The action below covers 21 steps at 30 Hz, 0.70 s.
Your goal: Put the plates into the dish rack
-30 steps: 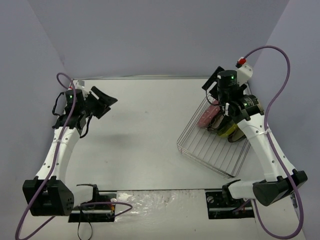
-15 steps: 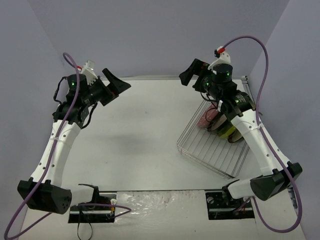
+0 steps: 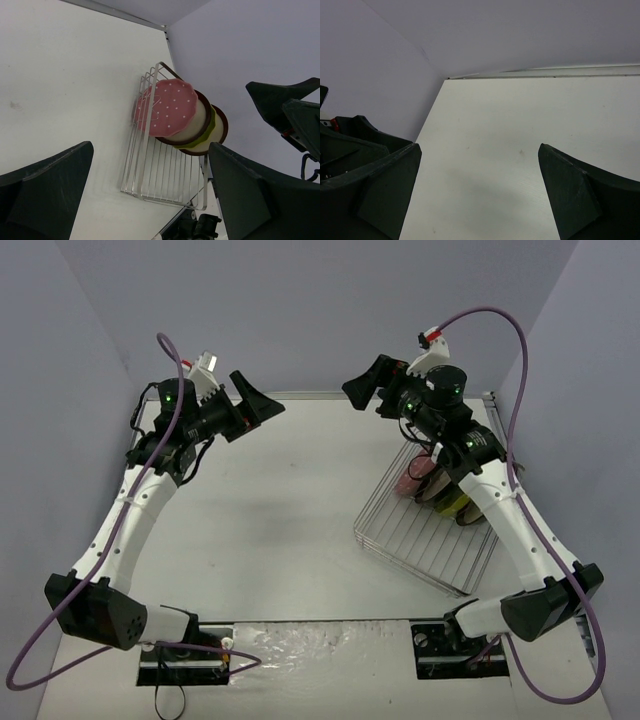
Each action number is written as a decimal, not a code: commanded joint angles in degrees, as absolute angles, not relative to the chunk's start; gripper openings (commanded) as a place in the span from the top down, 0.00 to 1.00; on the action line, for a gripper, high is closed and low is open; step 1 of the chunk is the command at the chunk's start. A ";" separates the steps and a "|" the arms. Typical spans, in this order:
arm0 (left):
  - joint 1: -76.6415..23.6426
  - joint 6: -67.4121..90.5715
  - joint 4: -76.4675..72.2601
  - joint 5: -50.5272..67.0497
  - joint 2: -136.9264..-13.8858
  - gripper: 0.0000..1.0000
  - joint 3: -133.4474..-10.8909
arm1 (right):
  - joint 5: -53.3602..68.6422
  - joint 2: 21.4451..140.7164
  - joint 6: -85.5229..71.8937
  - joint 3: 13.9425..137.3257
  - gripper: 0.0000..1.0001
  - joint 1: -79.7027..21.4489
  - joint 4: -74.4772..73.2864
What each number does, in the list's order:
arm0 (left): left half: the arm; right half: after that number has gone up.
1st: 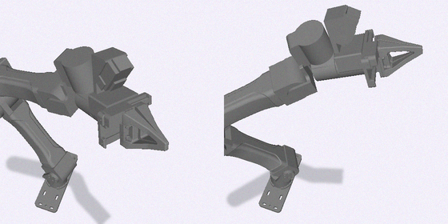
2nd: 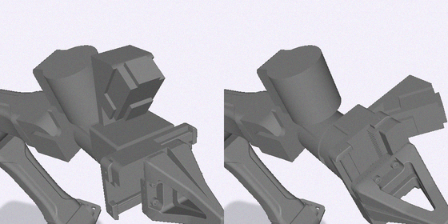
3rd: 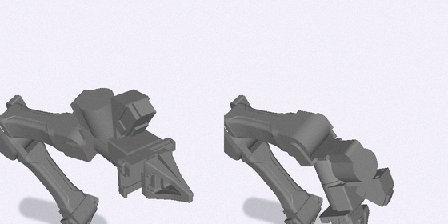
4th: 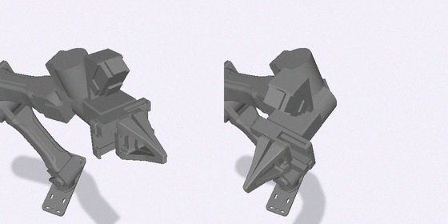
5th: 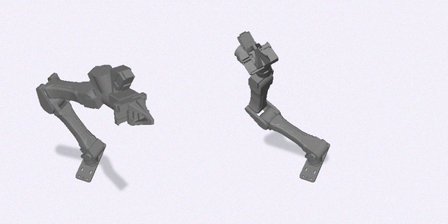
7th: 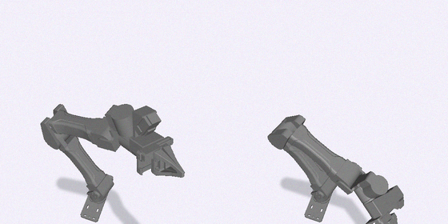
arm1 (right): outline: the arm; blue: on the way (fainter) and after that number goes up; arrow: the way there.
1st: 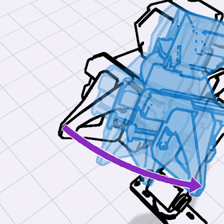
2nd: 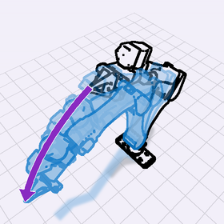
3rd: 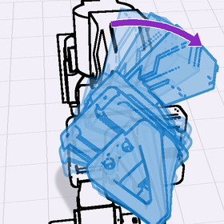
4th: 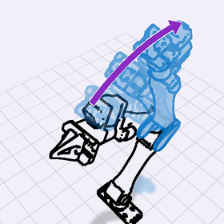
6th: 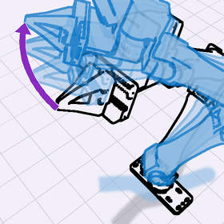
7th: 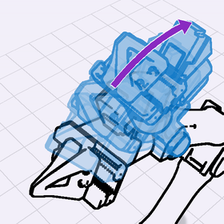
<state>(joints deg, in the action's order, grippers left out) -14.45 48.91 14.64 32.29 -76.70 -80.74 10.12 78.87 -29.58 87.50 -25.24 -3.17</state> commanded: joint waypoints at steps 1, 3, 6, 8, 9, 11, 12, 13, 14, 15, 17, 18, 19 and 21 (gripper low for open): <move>-15.03 47.45 8.08 35.07 -76.20 0.03 -85.78 | 12.47 77.08 -28.56 86.91 0.00 -25.84 3.96; -15.03 47.17 7.82 35.34 -76.32 0.03 -85.75 | 12.49 77.14 -28.53 86.51 0.00 -25.84 4.22; -15.16 47.17 7.15 35.94 -76.74 0.03 -85.63 | 13.22 77.13 -28.48 86.20 0.00 -25.84 4.35; -15.41 47.20 6.61 36.14 -76.87 0.03 -85.45 | 13.51 76.66 -28.58 85.51 0.00 -25.84 5.13; -15.54 47.20 6.35 36.20 -76.90 0.03 -85.35 | 13.61 76.40 -28.65 85.12 0.00 -25.84 5.58; -15.56 47.24 6.12 36.16 -76.86 0.03 -85.17 | 13.83 76.24 -28.65 84.82 0.00 -25.79 5.67; -15.56 47.28 5.99 36.21 -76.82 0.03 -85.08 | 14.05 76.29 -28.65 84.81 0.00 -25.84 5.71; -15.56 47.28 5.87 36.27 -76.76 0.03 -84.97 | 14.12 76.29 -28.65 84.81 0.00 -25.78 5.71; -15.56 47.29 5.76 36.30 -76.69 0.03 -84.85 | 14.13 76.25 -28.71 84.72 0.00 -25.77 5.79; -15.56 47.29 5.68 36.30 -76.60 0.03 -84.72 | 14.09 76.16 -28.84 84.50 0.00 -25.81 5.96; -15.58 47.29 5.54 36.32 -76.53 0.03 -84.60 | 14.33 76.03 -28.99 83.98 0.00 -25.84 6.33; -15.62 47.29 5.54 36.36 -76.49 0.03 -84.52 | 14.54 76.03 -29.16 83.69 0.00 -25.84 6.54; -15.64 47.29 5.54 36.39 -76.47 0.03 -84.46 | 14.71 75.99 -29.30 83.47 0.00 -25.87 6.71; -15.64 47.29 5.48 36.39 -76.41 0.03 -84.41 | 14.88 75.82 -29.36 83.12 0.00 -25.87 6.94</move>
